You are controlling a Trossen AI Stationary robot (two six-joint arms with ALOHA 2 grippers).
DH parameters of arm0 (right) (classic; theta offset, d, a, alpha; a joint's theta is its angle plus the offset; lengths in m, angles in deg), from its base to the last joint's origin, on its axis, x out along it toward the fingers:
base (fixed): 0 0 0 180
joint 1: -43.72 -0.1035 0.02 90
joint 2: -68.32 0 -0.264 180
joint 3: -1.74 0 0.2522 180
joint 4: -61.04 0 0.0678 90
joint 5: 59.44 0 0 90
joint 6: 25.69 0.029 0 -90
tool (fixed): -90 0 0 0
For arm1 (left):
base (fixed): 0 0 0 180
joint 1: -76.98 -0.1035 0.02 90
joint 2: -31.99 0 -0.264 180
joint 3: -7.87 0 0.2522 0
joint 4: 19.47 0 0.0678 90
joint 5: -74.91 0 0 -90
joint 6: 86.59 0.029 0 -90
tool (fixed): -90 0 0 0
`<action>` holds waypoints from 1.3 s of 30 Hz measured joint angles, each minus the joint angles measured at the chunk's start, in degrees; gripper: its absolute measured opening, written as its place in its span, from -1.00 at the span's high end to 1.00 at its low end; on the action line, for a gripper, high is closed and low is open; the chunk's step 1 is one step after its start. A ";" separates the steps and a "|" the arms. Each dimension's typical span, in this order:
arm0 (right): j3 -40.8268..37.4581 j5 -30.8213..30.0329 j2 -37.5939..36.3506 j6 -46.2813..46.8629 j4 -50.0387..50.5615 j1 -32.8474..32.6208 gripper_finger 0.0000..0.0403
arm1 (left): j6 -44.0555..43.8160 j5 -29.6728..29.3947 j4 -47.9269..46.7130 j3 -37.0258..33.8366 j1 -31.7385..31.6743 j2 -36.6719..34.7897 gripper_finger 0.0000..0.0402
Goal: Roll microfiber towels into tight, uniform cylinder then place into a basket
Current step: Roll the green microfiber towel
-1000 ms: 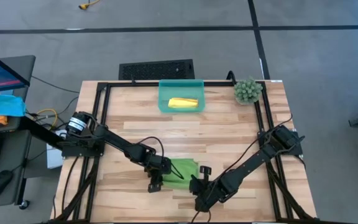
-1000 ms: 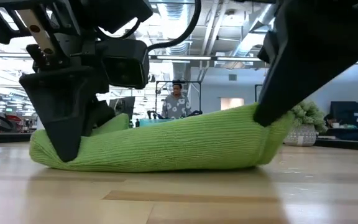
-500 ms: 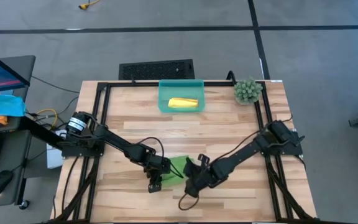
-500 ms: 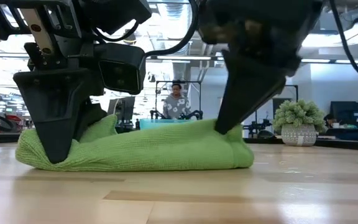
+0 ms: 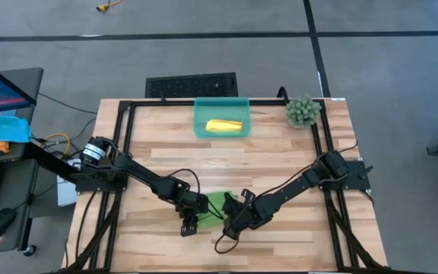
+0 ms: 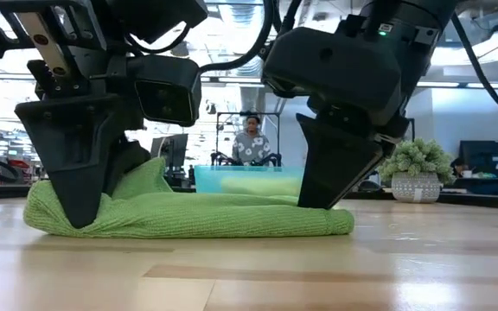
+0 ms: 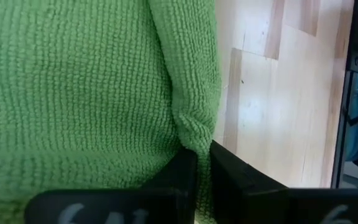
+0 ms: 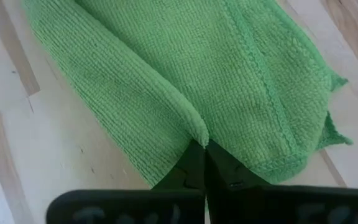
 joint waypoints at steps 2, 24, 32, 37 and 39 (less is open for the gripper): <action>-0.01 0.00 -0.02 -0.13 -0.09 0.00 0.97 | 0.03 -1.63 -0.35 0.00 0.32 -0.44 0.90; -0.31 0.00 -0.28 -1.07 -0.48 -0.46 0.94 | 4.91 -18.81 -9.26 0.15 2.36 -5.12 0.48; -0.31 0.07 -0.28 -1.09 -0.47 -0.46 0.94 | 4.26 -17.99 -11.78 0.31 2.57 -5.14 0.15; -0.31 0.17 -0.28 -1.09 -0.46 -0.46 0.94 | 4.46 -18.85 -13.16 0.44 3.99 -6.05 0.13; -0.31 0.21 -0.28 -1.11 -0.36 -0.46 0.96 | 3.72 -20.39 -13.87 0.44 4.93 -7.09 0.13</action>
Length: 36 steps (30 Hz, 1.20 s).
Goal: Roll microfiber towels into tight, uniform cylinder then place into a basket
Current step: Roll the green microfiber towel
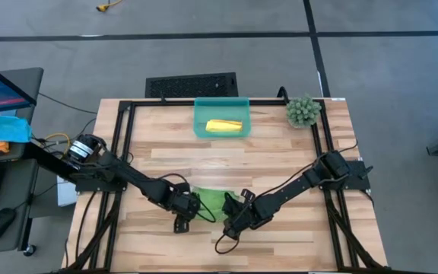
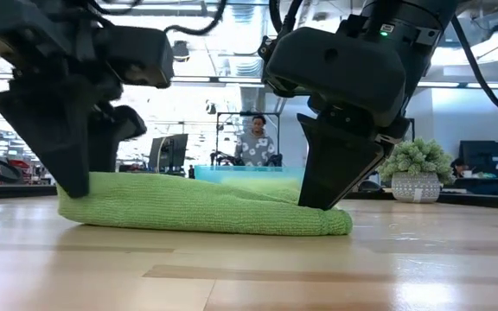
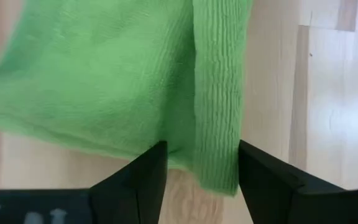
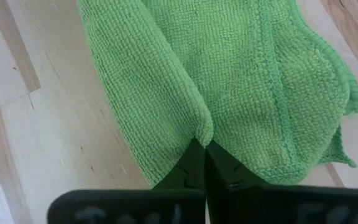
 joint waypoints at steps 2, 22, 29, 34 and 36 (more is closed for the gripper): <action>0.00 -0.01 0.00 0.01 -0.01 0.00 0.96 | -0.91 -2.15 -1.39 0.00 1.35 -1.35 0.13; 0.00 0.16 0.00 0.03 -0.10 0.00 0.94 | 7.87 -15.38 8.29 0.04 9.32 1.77 0.13; 0.00 0.36 -0.02 0.03 -0.10 -0.02 0.94 | 7.88 -15.62 8.33 0.04 5.68 1.77 0.13; 0.00 0.93 -0.04 0.03 -0.06 -0.04 0.93 | 6.97 -12.88 8.43 -0.63 3.72 2.10 0.13; 0.00 0.93 -0.04 0.01 -0.08 -0.29 0.94 | 6.27 -12.23 8.85 -1.15 3.26 2.10 0.13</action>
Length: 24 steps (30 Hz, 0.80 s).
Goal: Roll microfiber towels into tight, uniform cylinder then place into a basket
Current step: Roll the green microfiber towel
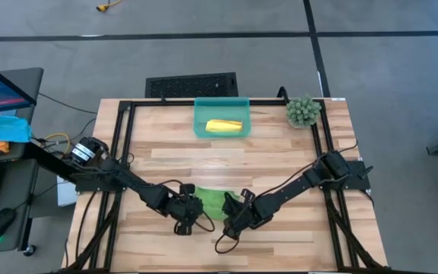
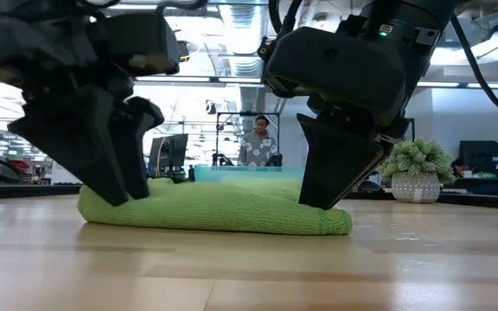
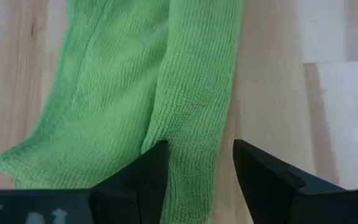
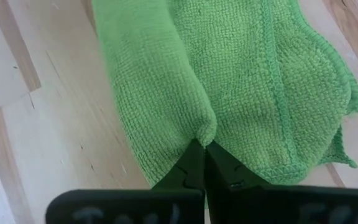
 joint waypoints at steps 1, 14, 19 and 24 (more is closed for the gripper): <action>0.00 -0.22 0.00 0.00 0.00 -0.10 0.94 | -0.31 0.00 0.05 -0.32 -0.14 0.00 0.13; -0.39 -2.32 -0.90 -1.04 -0.51 -1.22 0.77 | -2.51 2.37 5.44 -4.75 -1.09 -0.17 0.13; -0.37 -1.60 -0.93 -2.44 -0.68 -0.58 0.75 | -2.94 2.74 5.93 -4.82 -1.09 -0.17 0.13; -0.35 0.19 -0.96 -4.50 -0.74 -0.32 0.64 | -2.97 2.94 5.76 -4.82 -1.09 -0.15 0.13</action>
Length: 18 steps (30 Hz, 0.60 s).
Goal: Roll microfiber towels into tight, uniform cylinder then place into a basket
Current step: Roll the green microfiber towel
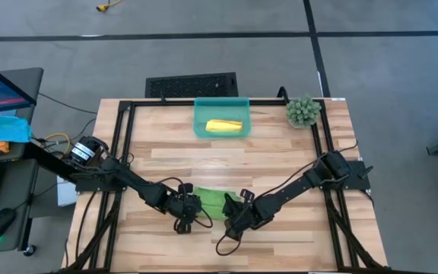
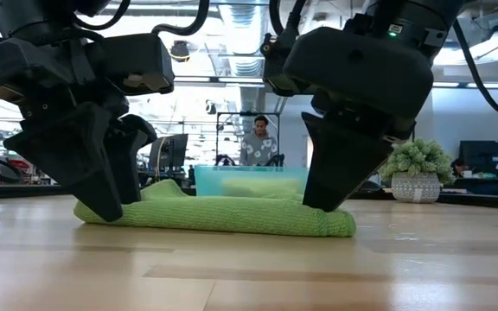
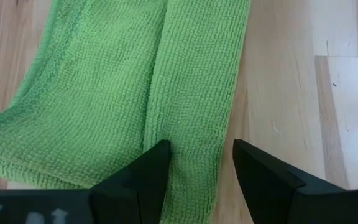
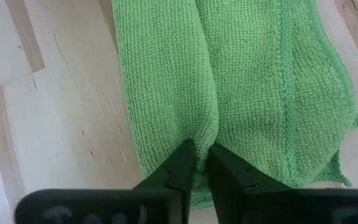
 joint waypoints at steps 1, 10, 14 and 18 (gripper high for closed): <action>0.00 -0.02 0.00 -0.02 0.04 0.00 0.61 | 0.00 0.00 -0.02 0.00 0.00 0.00 0.13; 0.13 0.86 -1.12 1.97 4.77 -0.42 0.50 | -3.08 0.45 0.49 0.00 0.00 0.13 0.13; -0.48 -0.09 -4.20 1.85 9.22 -1.73 0.53 | -4.61 0.43 0.18 -0.04 0.00 0.13 0.13; -0.23 -5.15 -8.10 1.50 10.64 -3.80 0.54 | -4.60 0.39 0.20 -0.04 0.00 0.11 0.13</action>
